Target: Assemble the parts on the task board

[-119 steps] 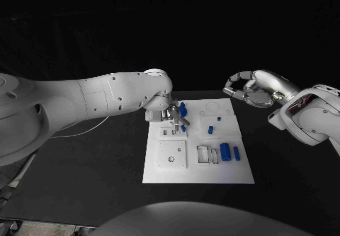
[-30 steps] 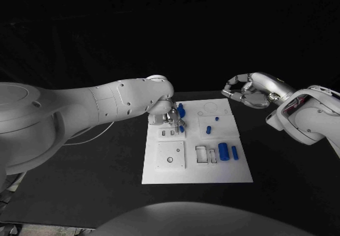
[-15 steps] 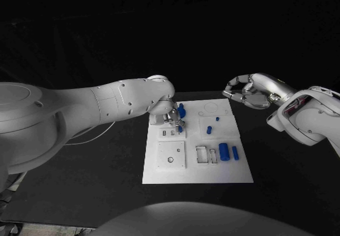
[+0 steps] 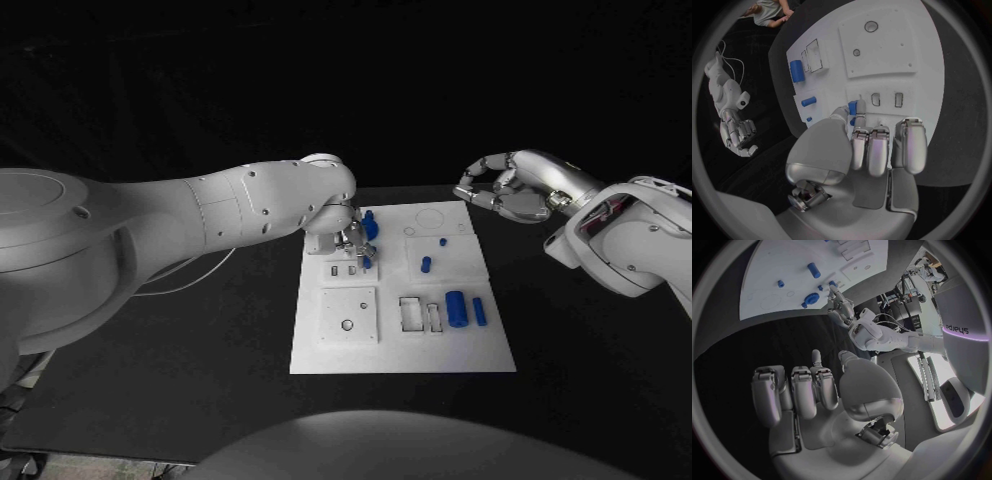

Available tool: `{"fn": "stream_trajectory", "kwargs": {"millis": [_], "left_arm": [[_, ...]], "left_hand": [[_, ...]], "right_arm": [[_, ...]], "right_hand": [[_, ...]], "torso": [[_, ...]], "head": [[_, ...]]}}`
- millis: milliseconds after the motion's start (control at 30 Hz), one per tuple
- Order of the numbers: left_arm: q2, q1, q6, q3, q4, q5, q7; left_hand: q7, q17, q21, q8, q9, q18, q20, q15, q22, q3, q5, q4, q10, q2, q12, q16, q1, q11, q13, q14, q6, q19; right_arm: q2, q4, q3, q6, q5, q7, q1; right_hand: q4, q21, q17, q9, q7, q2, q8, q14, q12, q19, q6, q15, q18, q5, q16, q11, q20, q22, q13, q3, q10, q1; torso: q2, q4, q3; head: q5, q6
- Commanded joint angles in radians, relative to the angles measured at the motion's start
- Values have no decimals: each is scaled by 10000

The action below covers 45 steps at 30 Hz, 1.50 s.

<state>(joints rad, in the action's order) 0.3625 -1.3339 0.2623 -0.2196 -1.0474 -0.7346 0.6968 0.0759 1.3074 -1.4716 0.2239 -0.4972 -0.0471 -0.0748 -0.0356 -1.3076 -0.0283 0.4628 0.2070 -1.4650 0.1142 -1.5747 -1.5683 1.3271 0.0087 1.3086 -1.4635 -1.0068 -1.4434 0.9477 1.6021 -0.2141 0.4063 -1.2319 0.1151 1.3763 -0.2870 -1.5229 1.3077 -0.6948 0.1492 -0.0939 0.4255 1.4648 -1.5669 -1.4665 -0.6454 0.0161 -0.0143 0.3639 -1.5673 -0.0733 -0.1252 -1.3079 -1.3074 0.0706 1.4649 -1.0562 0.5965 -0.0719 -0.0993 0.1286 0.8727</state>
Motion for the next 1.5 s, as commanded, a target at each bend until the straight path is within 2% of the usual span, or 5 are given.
{"fn": "stream_trajectory", "kwargs": {"millis": [33, 233, 500, 1000, 1500], "left_arm": [[0, 34, -48, -9, -30, -11, 818], [81, 35, -128, -9, -162, -162, 844], [363, 28, -429, 4, -582, -375, 798], [1119, -2, -956, 64, -1635, -790, 827], [2131, 10, -2470, -7, -3046, -2212, 334]], "left_hand": [[-1, 2634, 38, 26, -134, 55, 11, -29, -1438, -237, 75, -44, -1058, -209, 39, -25, -2, -19, 2622, -1073, 58, 51], [-99, 2634, 43, 637, -923, 56, 53, -93, -1481, -1046, 57, -193, -1058, -526, 39, -25, -119, -101, 2622, -1073, 125, 26], [-265, 2634, 57, 1975, -2685, 69, 204, -240, -1561, -2820, 39, -377, -1058, -1107, 39, -25, -699, -233, 2622, -1073, 666, -46], [-181, 2634, 82, 1873, -2854, 75, 184, -215, -1597, -3782, -311, -510, -1058, -1439, 39, -25, -1146, -202, 2622, -1073, 919, -71], [-152, 2634, 74, 1739, -2779, 81, 163, -190, -1627, -3866, -707, -460, -1058, -1532, 39, -25, -1324, -178, 2622, -1073, 908, -105]], "right_arm": [[3, 4, 0, -177, -129, -74, -13], [17, 1, -1, -193, -132, -94, -33], [55, -8, -1, -183, -133, -123, -55], [100, -44, -1, -134, -119, -153, -74], [438, 108, -1, 349, -102, 0, -411]], "right_hand": [[28, 69, 2631, 16, 3, -13, 55, 1060, -39, -487, -65, 91, -46, 41, -35, -76, -98, -2379, -2634, -32, 1059, -117], [34, 80, 2631, 33, 3, -11, 62, 1060, -39, -476, -86, 93, -50, 55, -35, -77, -100, -2374, -2634, -30, 1059, -171], [36, 97, 2631, 43, 3, -10, 68, 1060, -39, -459, -104, 94, -56, 64, -35, -77, -102, -2366, -2634, -30, 1059, -205], [31, 124, 2631, 50, 4, -16, 71, 1060, -39, -431, -113, 94, -65, 68, -35, -78, -103, -2354, -2634, -29, 1059, -220], [25, 178, 2631, 133, 17, 1, 12, 1060, -39, -379, -34, 95, -83, 122, -35, -81, -107, -2330, -2634, -44, 1059, -349]], "torso": [[-1, 3, -1], [-3, 3, -5], [-8, 2, -5], [-9, 25, 0], [-11, 30, 6]], "head": [[16, -1], [52, -1], [93, -1], [128, -1], [186, -1]]}}
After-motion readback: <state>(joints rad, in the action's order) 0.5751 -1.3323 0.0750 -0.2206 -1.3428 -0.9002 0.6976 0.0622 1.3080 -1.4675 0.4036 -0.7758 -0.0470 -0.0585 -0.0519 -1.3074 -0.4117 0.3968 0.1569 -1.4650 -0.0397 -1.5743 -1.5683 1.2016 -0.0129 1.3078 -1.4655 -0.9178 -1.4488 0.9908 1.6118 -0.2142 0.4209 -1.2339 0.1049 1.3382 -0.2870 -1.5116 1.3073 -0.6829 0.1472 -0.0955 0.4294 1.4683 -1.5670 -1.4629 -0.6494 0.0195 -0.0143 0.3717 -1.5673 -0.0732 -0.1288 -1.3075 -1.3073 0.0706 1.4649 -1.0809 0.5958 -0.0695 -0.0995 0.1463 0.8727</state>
